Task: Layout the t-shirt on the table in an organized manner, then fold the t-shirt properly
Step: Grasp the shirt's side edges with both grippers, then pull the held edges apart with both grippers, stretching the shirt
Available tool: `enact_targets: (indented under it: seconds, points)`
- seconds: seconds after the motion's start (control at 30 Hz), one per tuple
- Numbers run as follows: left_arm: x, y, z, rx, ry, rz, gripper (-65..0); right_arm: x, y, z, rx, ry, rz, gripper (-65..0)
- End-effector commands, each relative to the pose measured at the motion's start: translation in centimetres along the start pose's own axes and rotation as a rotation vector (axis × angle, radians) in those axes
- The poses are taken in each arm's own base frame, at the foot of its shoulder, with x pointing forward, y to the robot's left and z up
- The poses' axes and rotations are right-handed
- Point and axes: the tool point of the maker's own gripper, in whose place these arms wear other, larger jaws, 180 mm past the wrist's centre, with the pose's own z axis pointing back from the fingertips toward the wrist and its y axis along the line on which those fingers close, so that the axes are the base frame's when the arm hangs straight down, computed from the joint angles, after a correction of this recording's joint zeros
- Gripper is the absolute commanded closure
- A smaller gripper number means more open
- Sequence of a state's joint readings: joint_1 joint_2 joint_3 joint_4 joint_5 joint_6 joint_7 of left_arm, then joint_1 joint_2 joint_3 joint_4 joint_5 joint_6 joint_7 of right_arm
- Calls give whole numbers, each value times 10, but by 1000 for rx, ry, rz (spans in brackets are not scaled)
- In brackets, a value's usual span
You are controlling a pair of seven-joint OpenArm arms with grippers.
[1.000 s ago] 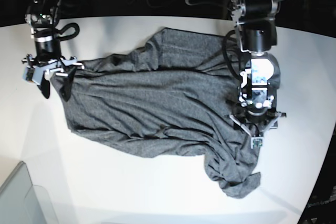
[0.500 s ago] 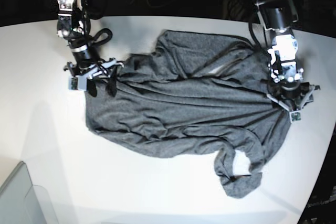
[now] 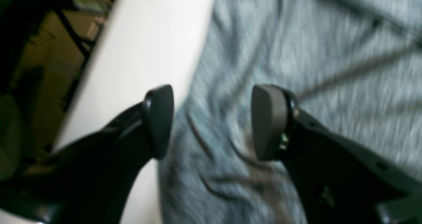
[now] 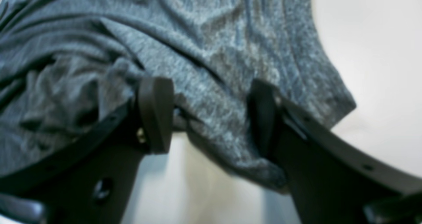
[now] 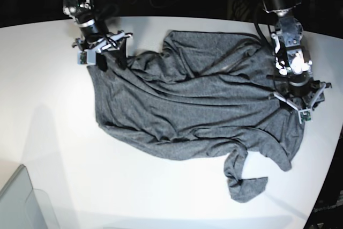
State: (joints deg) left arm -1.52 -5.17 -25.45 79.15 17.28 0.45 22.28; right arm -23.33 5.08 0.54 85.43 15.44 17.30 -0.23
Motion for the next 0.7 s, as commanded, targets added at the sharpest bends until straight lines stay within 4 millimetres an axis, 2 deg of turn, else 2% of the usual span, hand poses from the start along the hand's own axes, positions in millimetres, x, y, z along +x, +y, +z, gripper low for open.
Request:
enact_targets:
  seconds: [0.0, 0.1, 0.23, 0.3, 0.4, 0.53, 0.67]
  points:
    - [21, 0, 1, 10, -59, 17, -359, 0, 3, 6, 8, 10, 9, -373]
    - [37, -7, -4, 3, -82, 44, -360, 19, 10, 19, 15, -36, 27, -373]
    - [19, -32, -19, -49, -17, 32, -361, 59, 9, 27, 0, -136, 55, -373]
    - [2, -40, -26, -68, 33, 22, -361, 73, 8, 25, -1, -171, 66, -375]
    - [-18, -39, -33, -70, 91, 12, -361, 97, 5, 8, 4, -223, 87, -377]
    - [-22, -29, -36, -58, 99, -6, -361, 112, -12, -19, -46, -226, 214, -419]
    - [-26, -29, -35, -57, 104, -7, -361, 119, -24, -54, -85, -189, 359, -468]
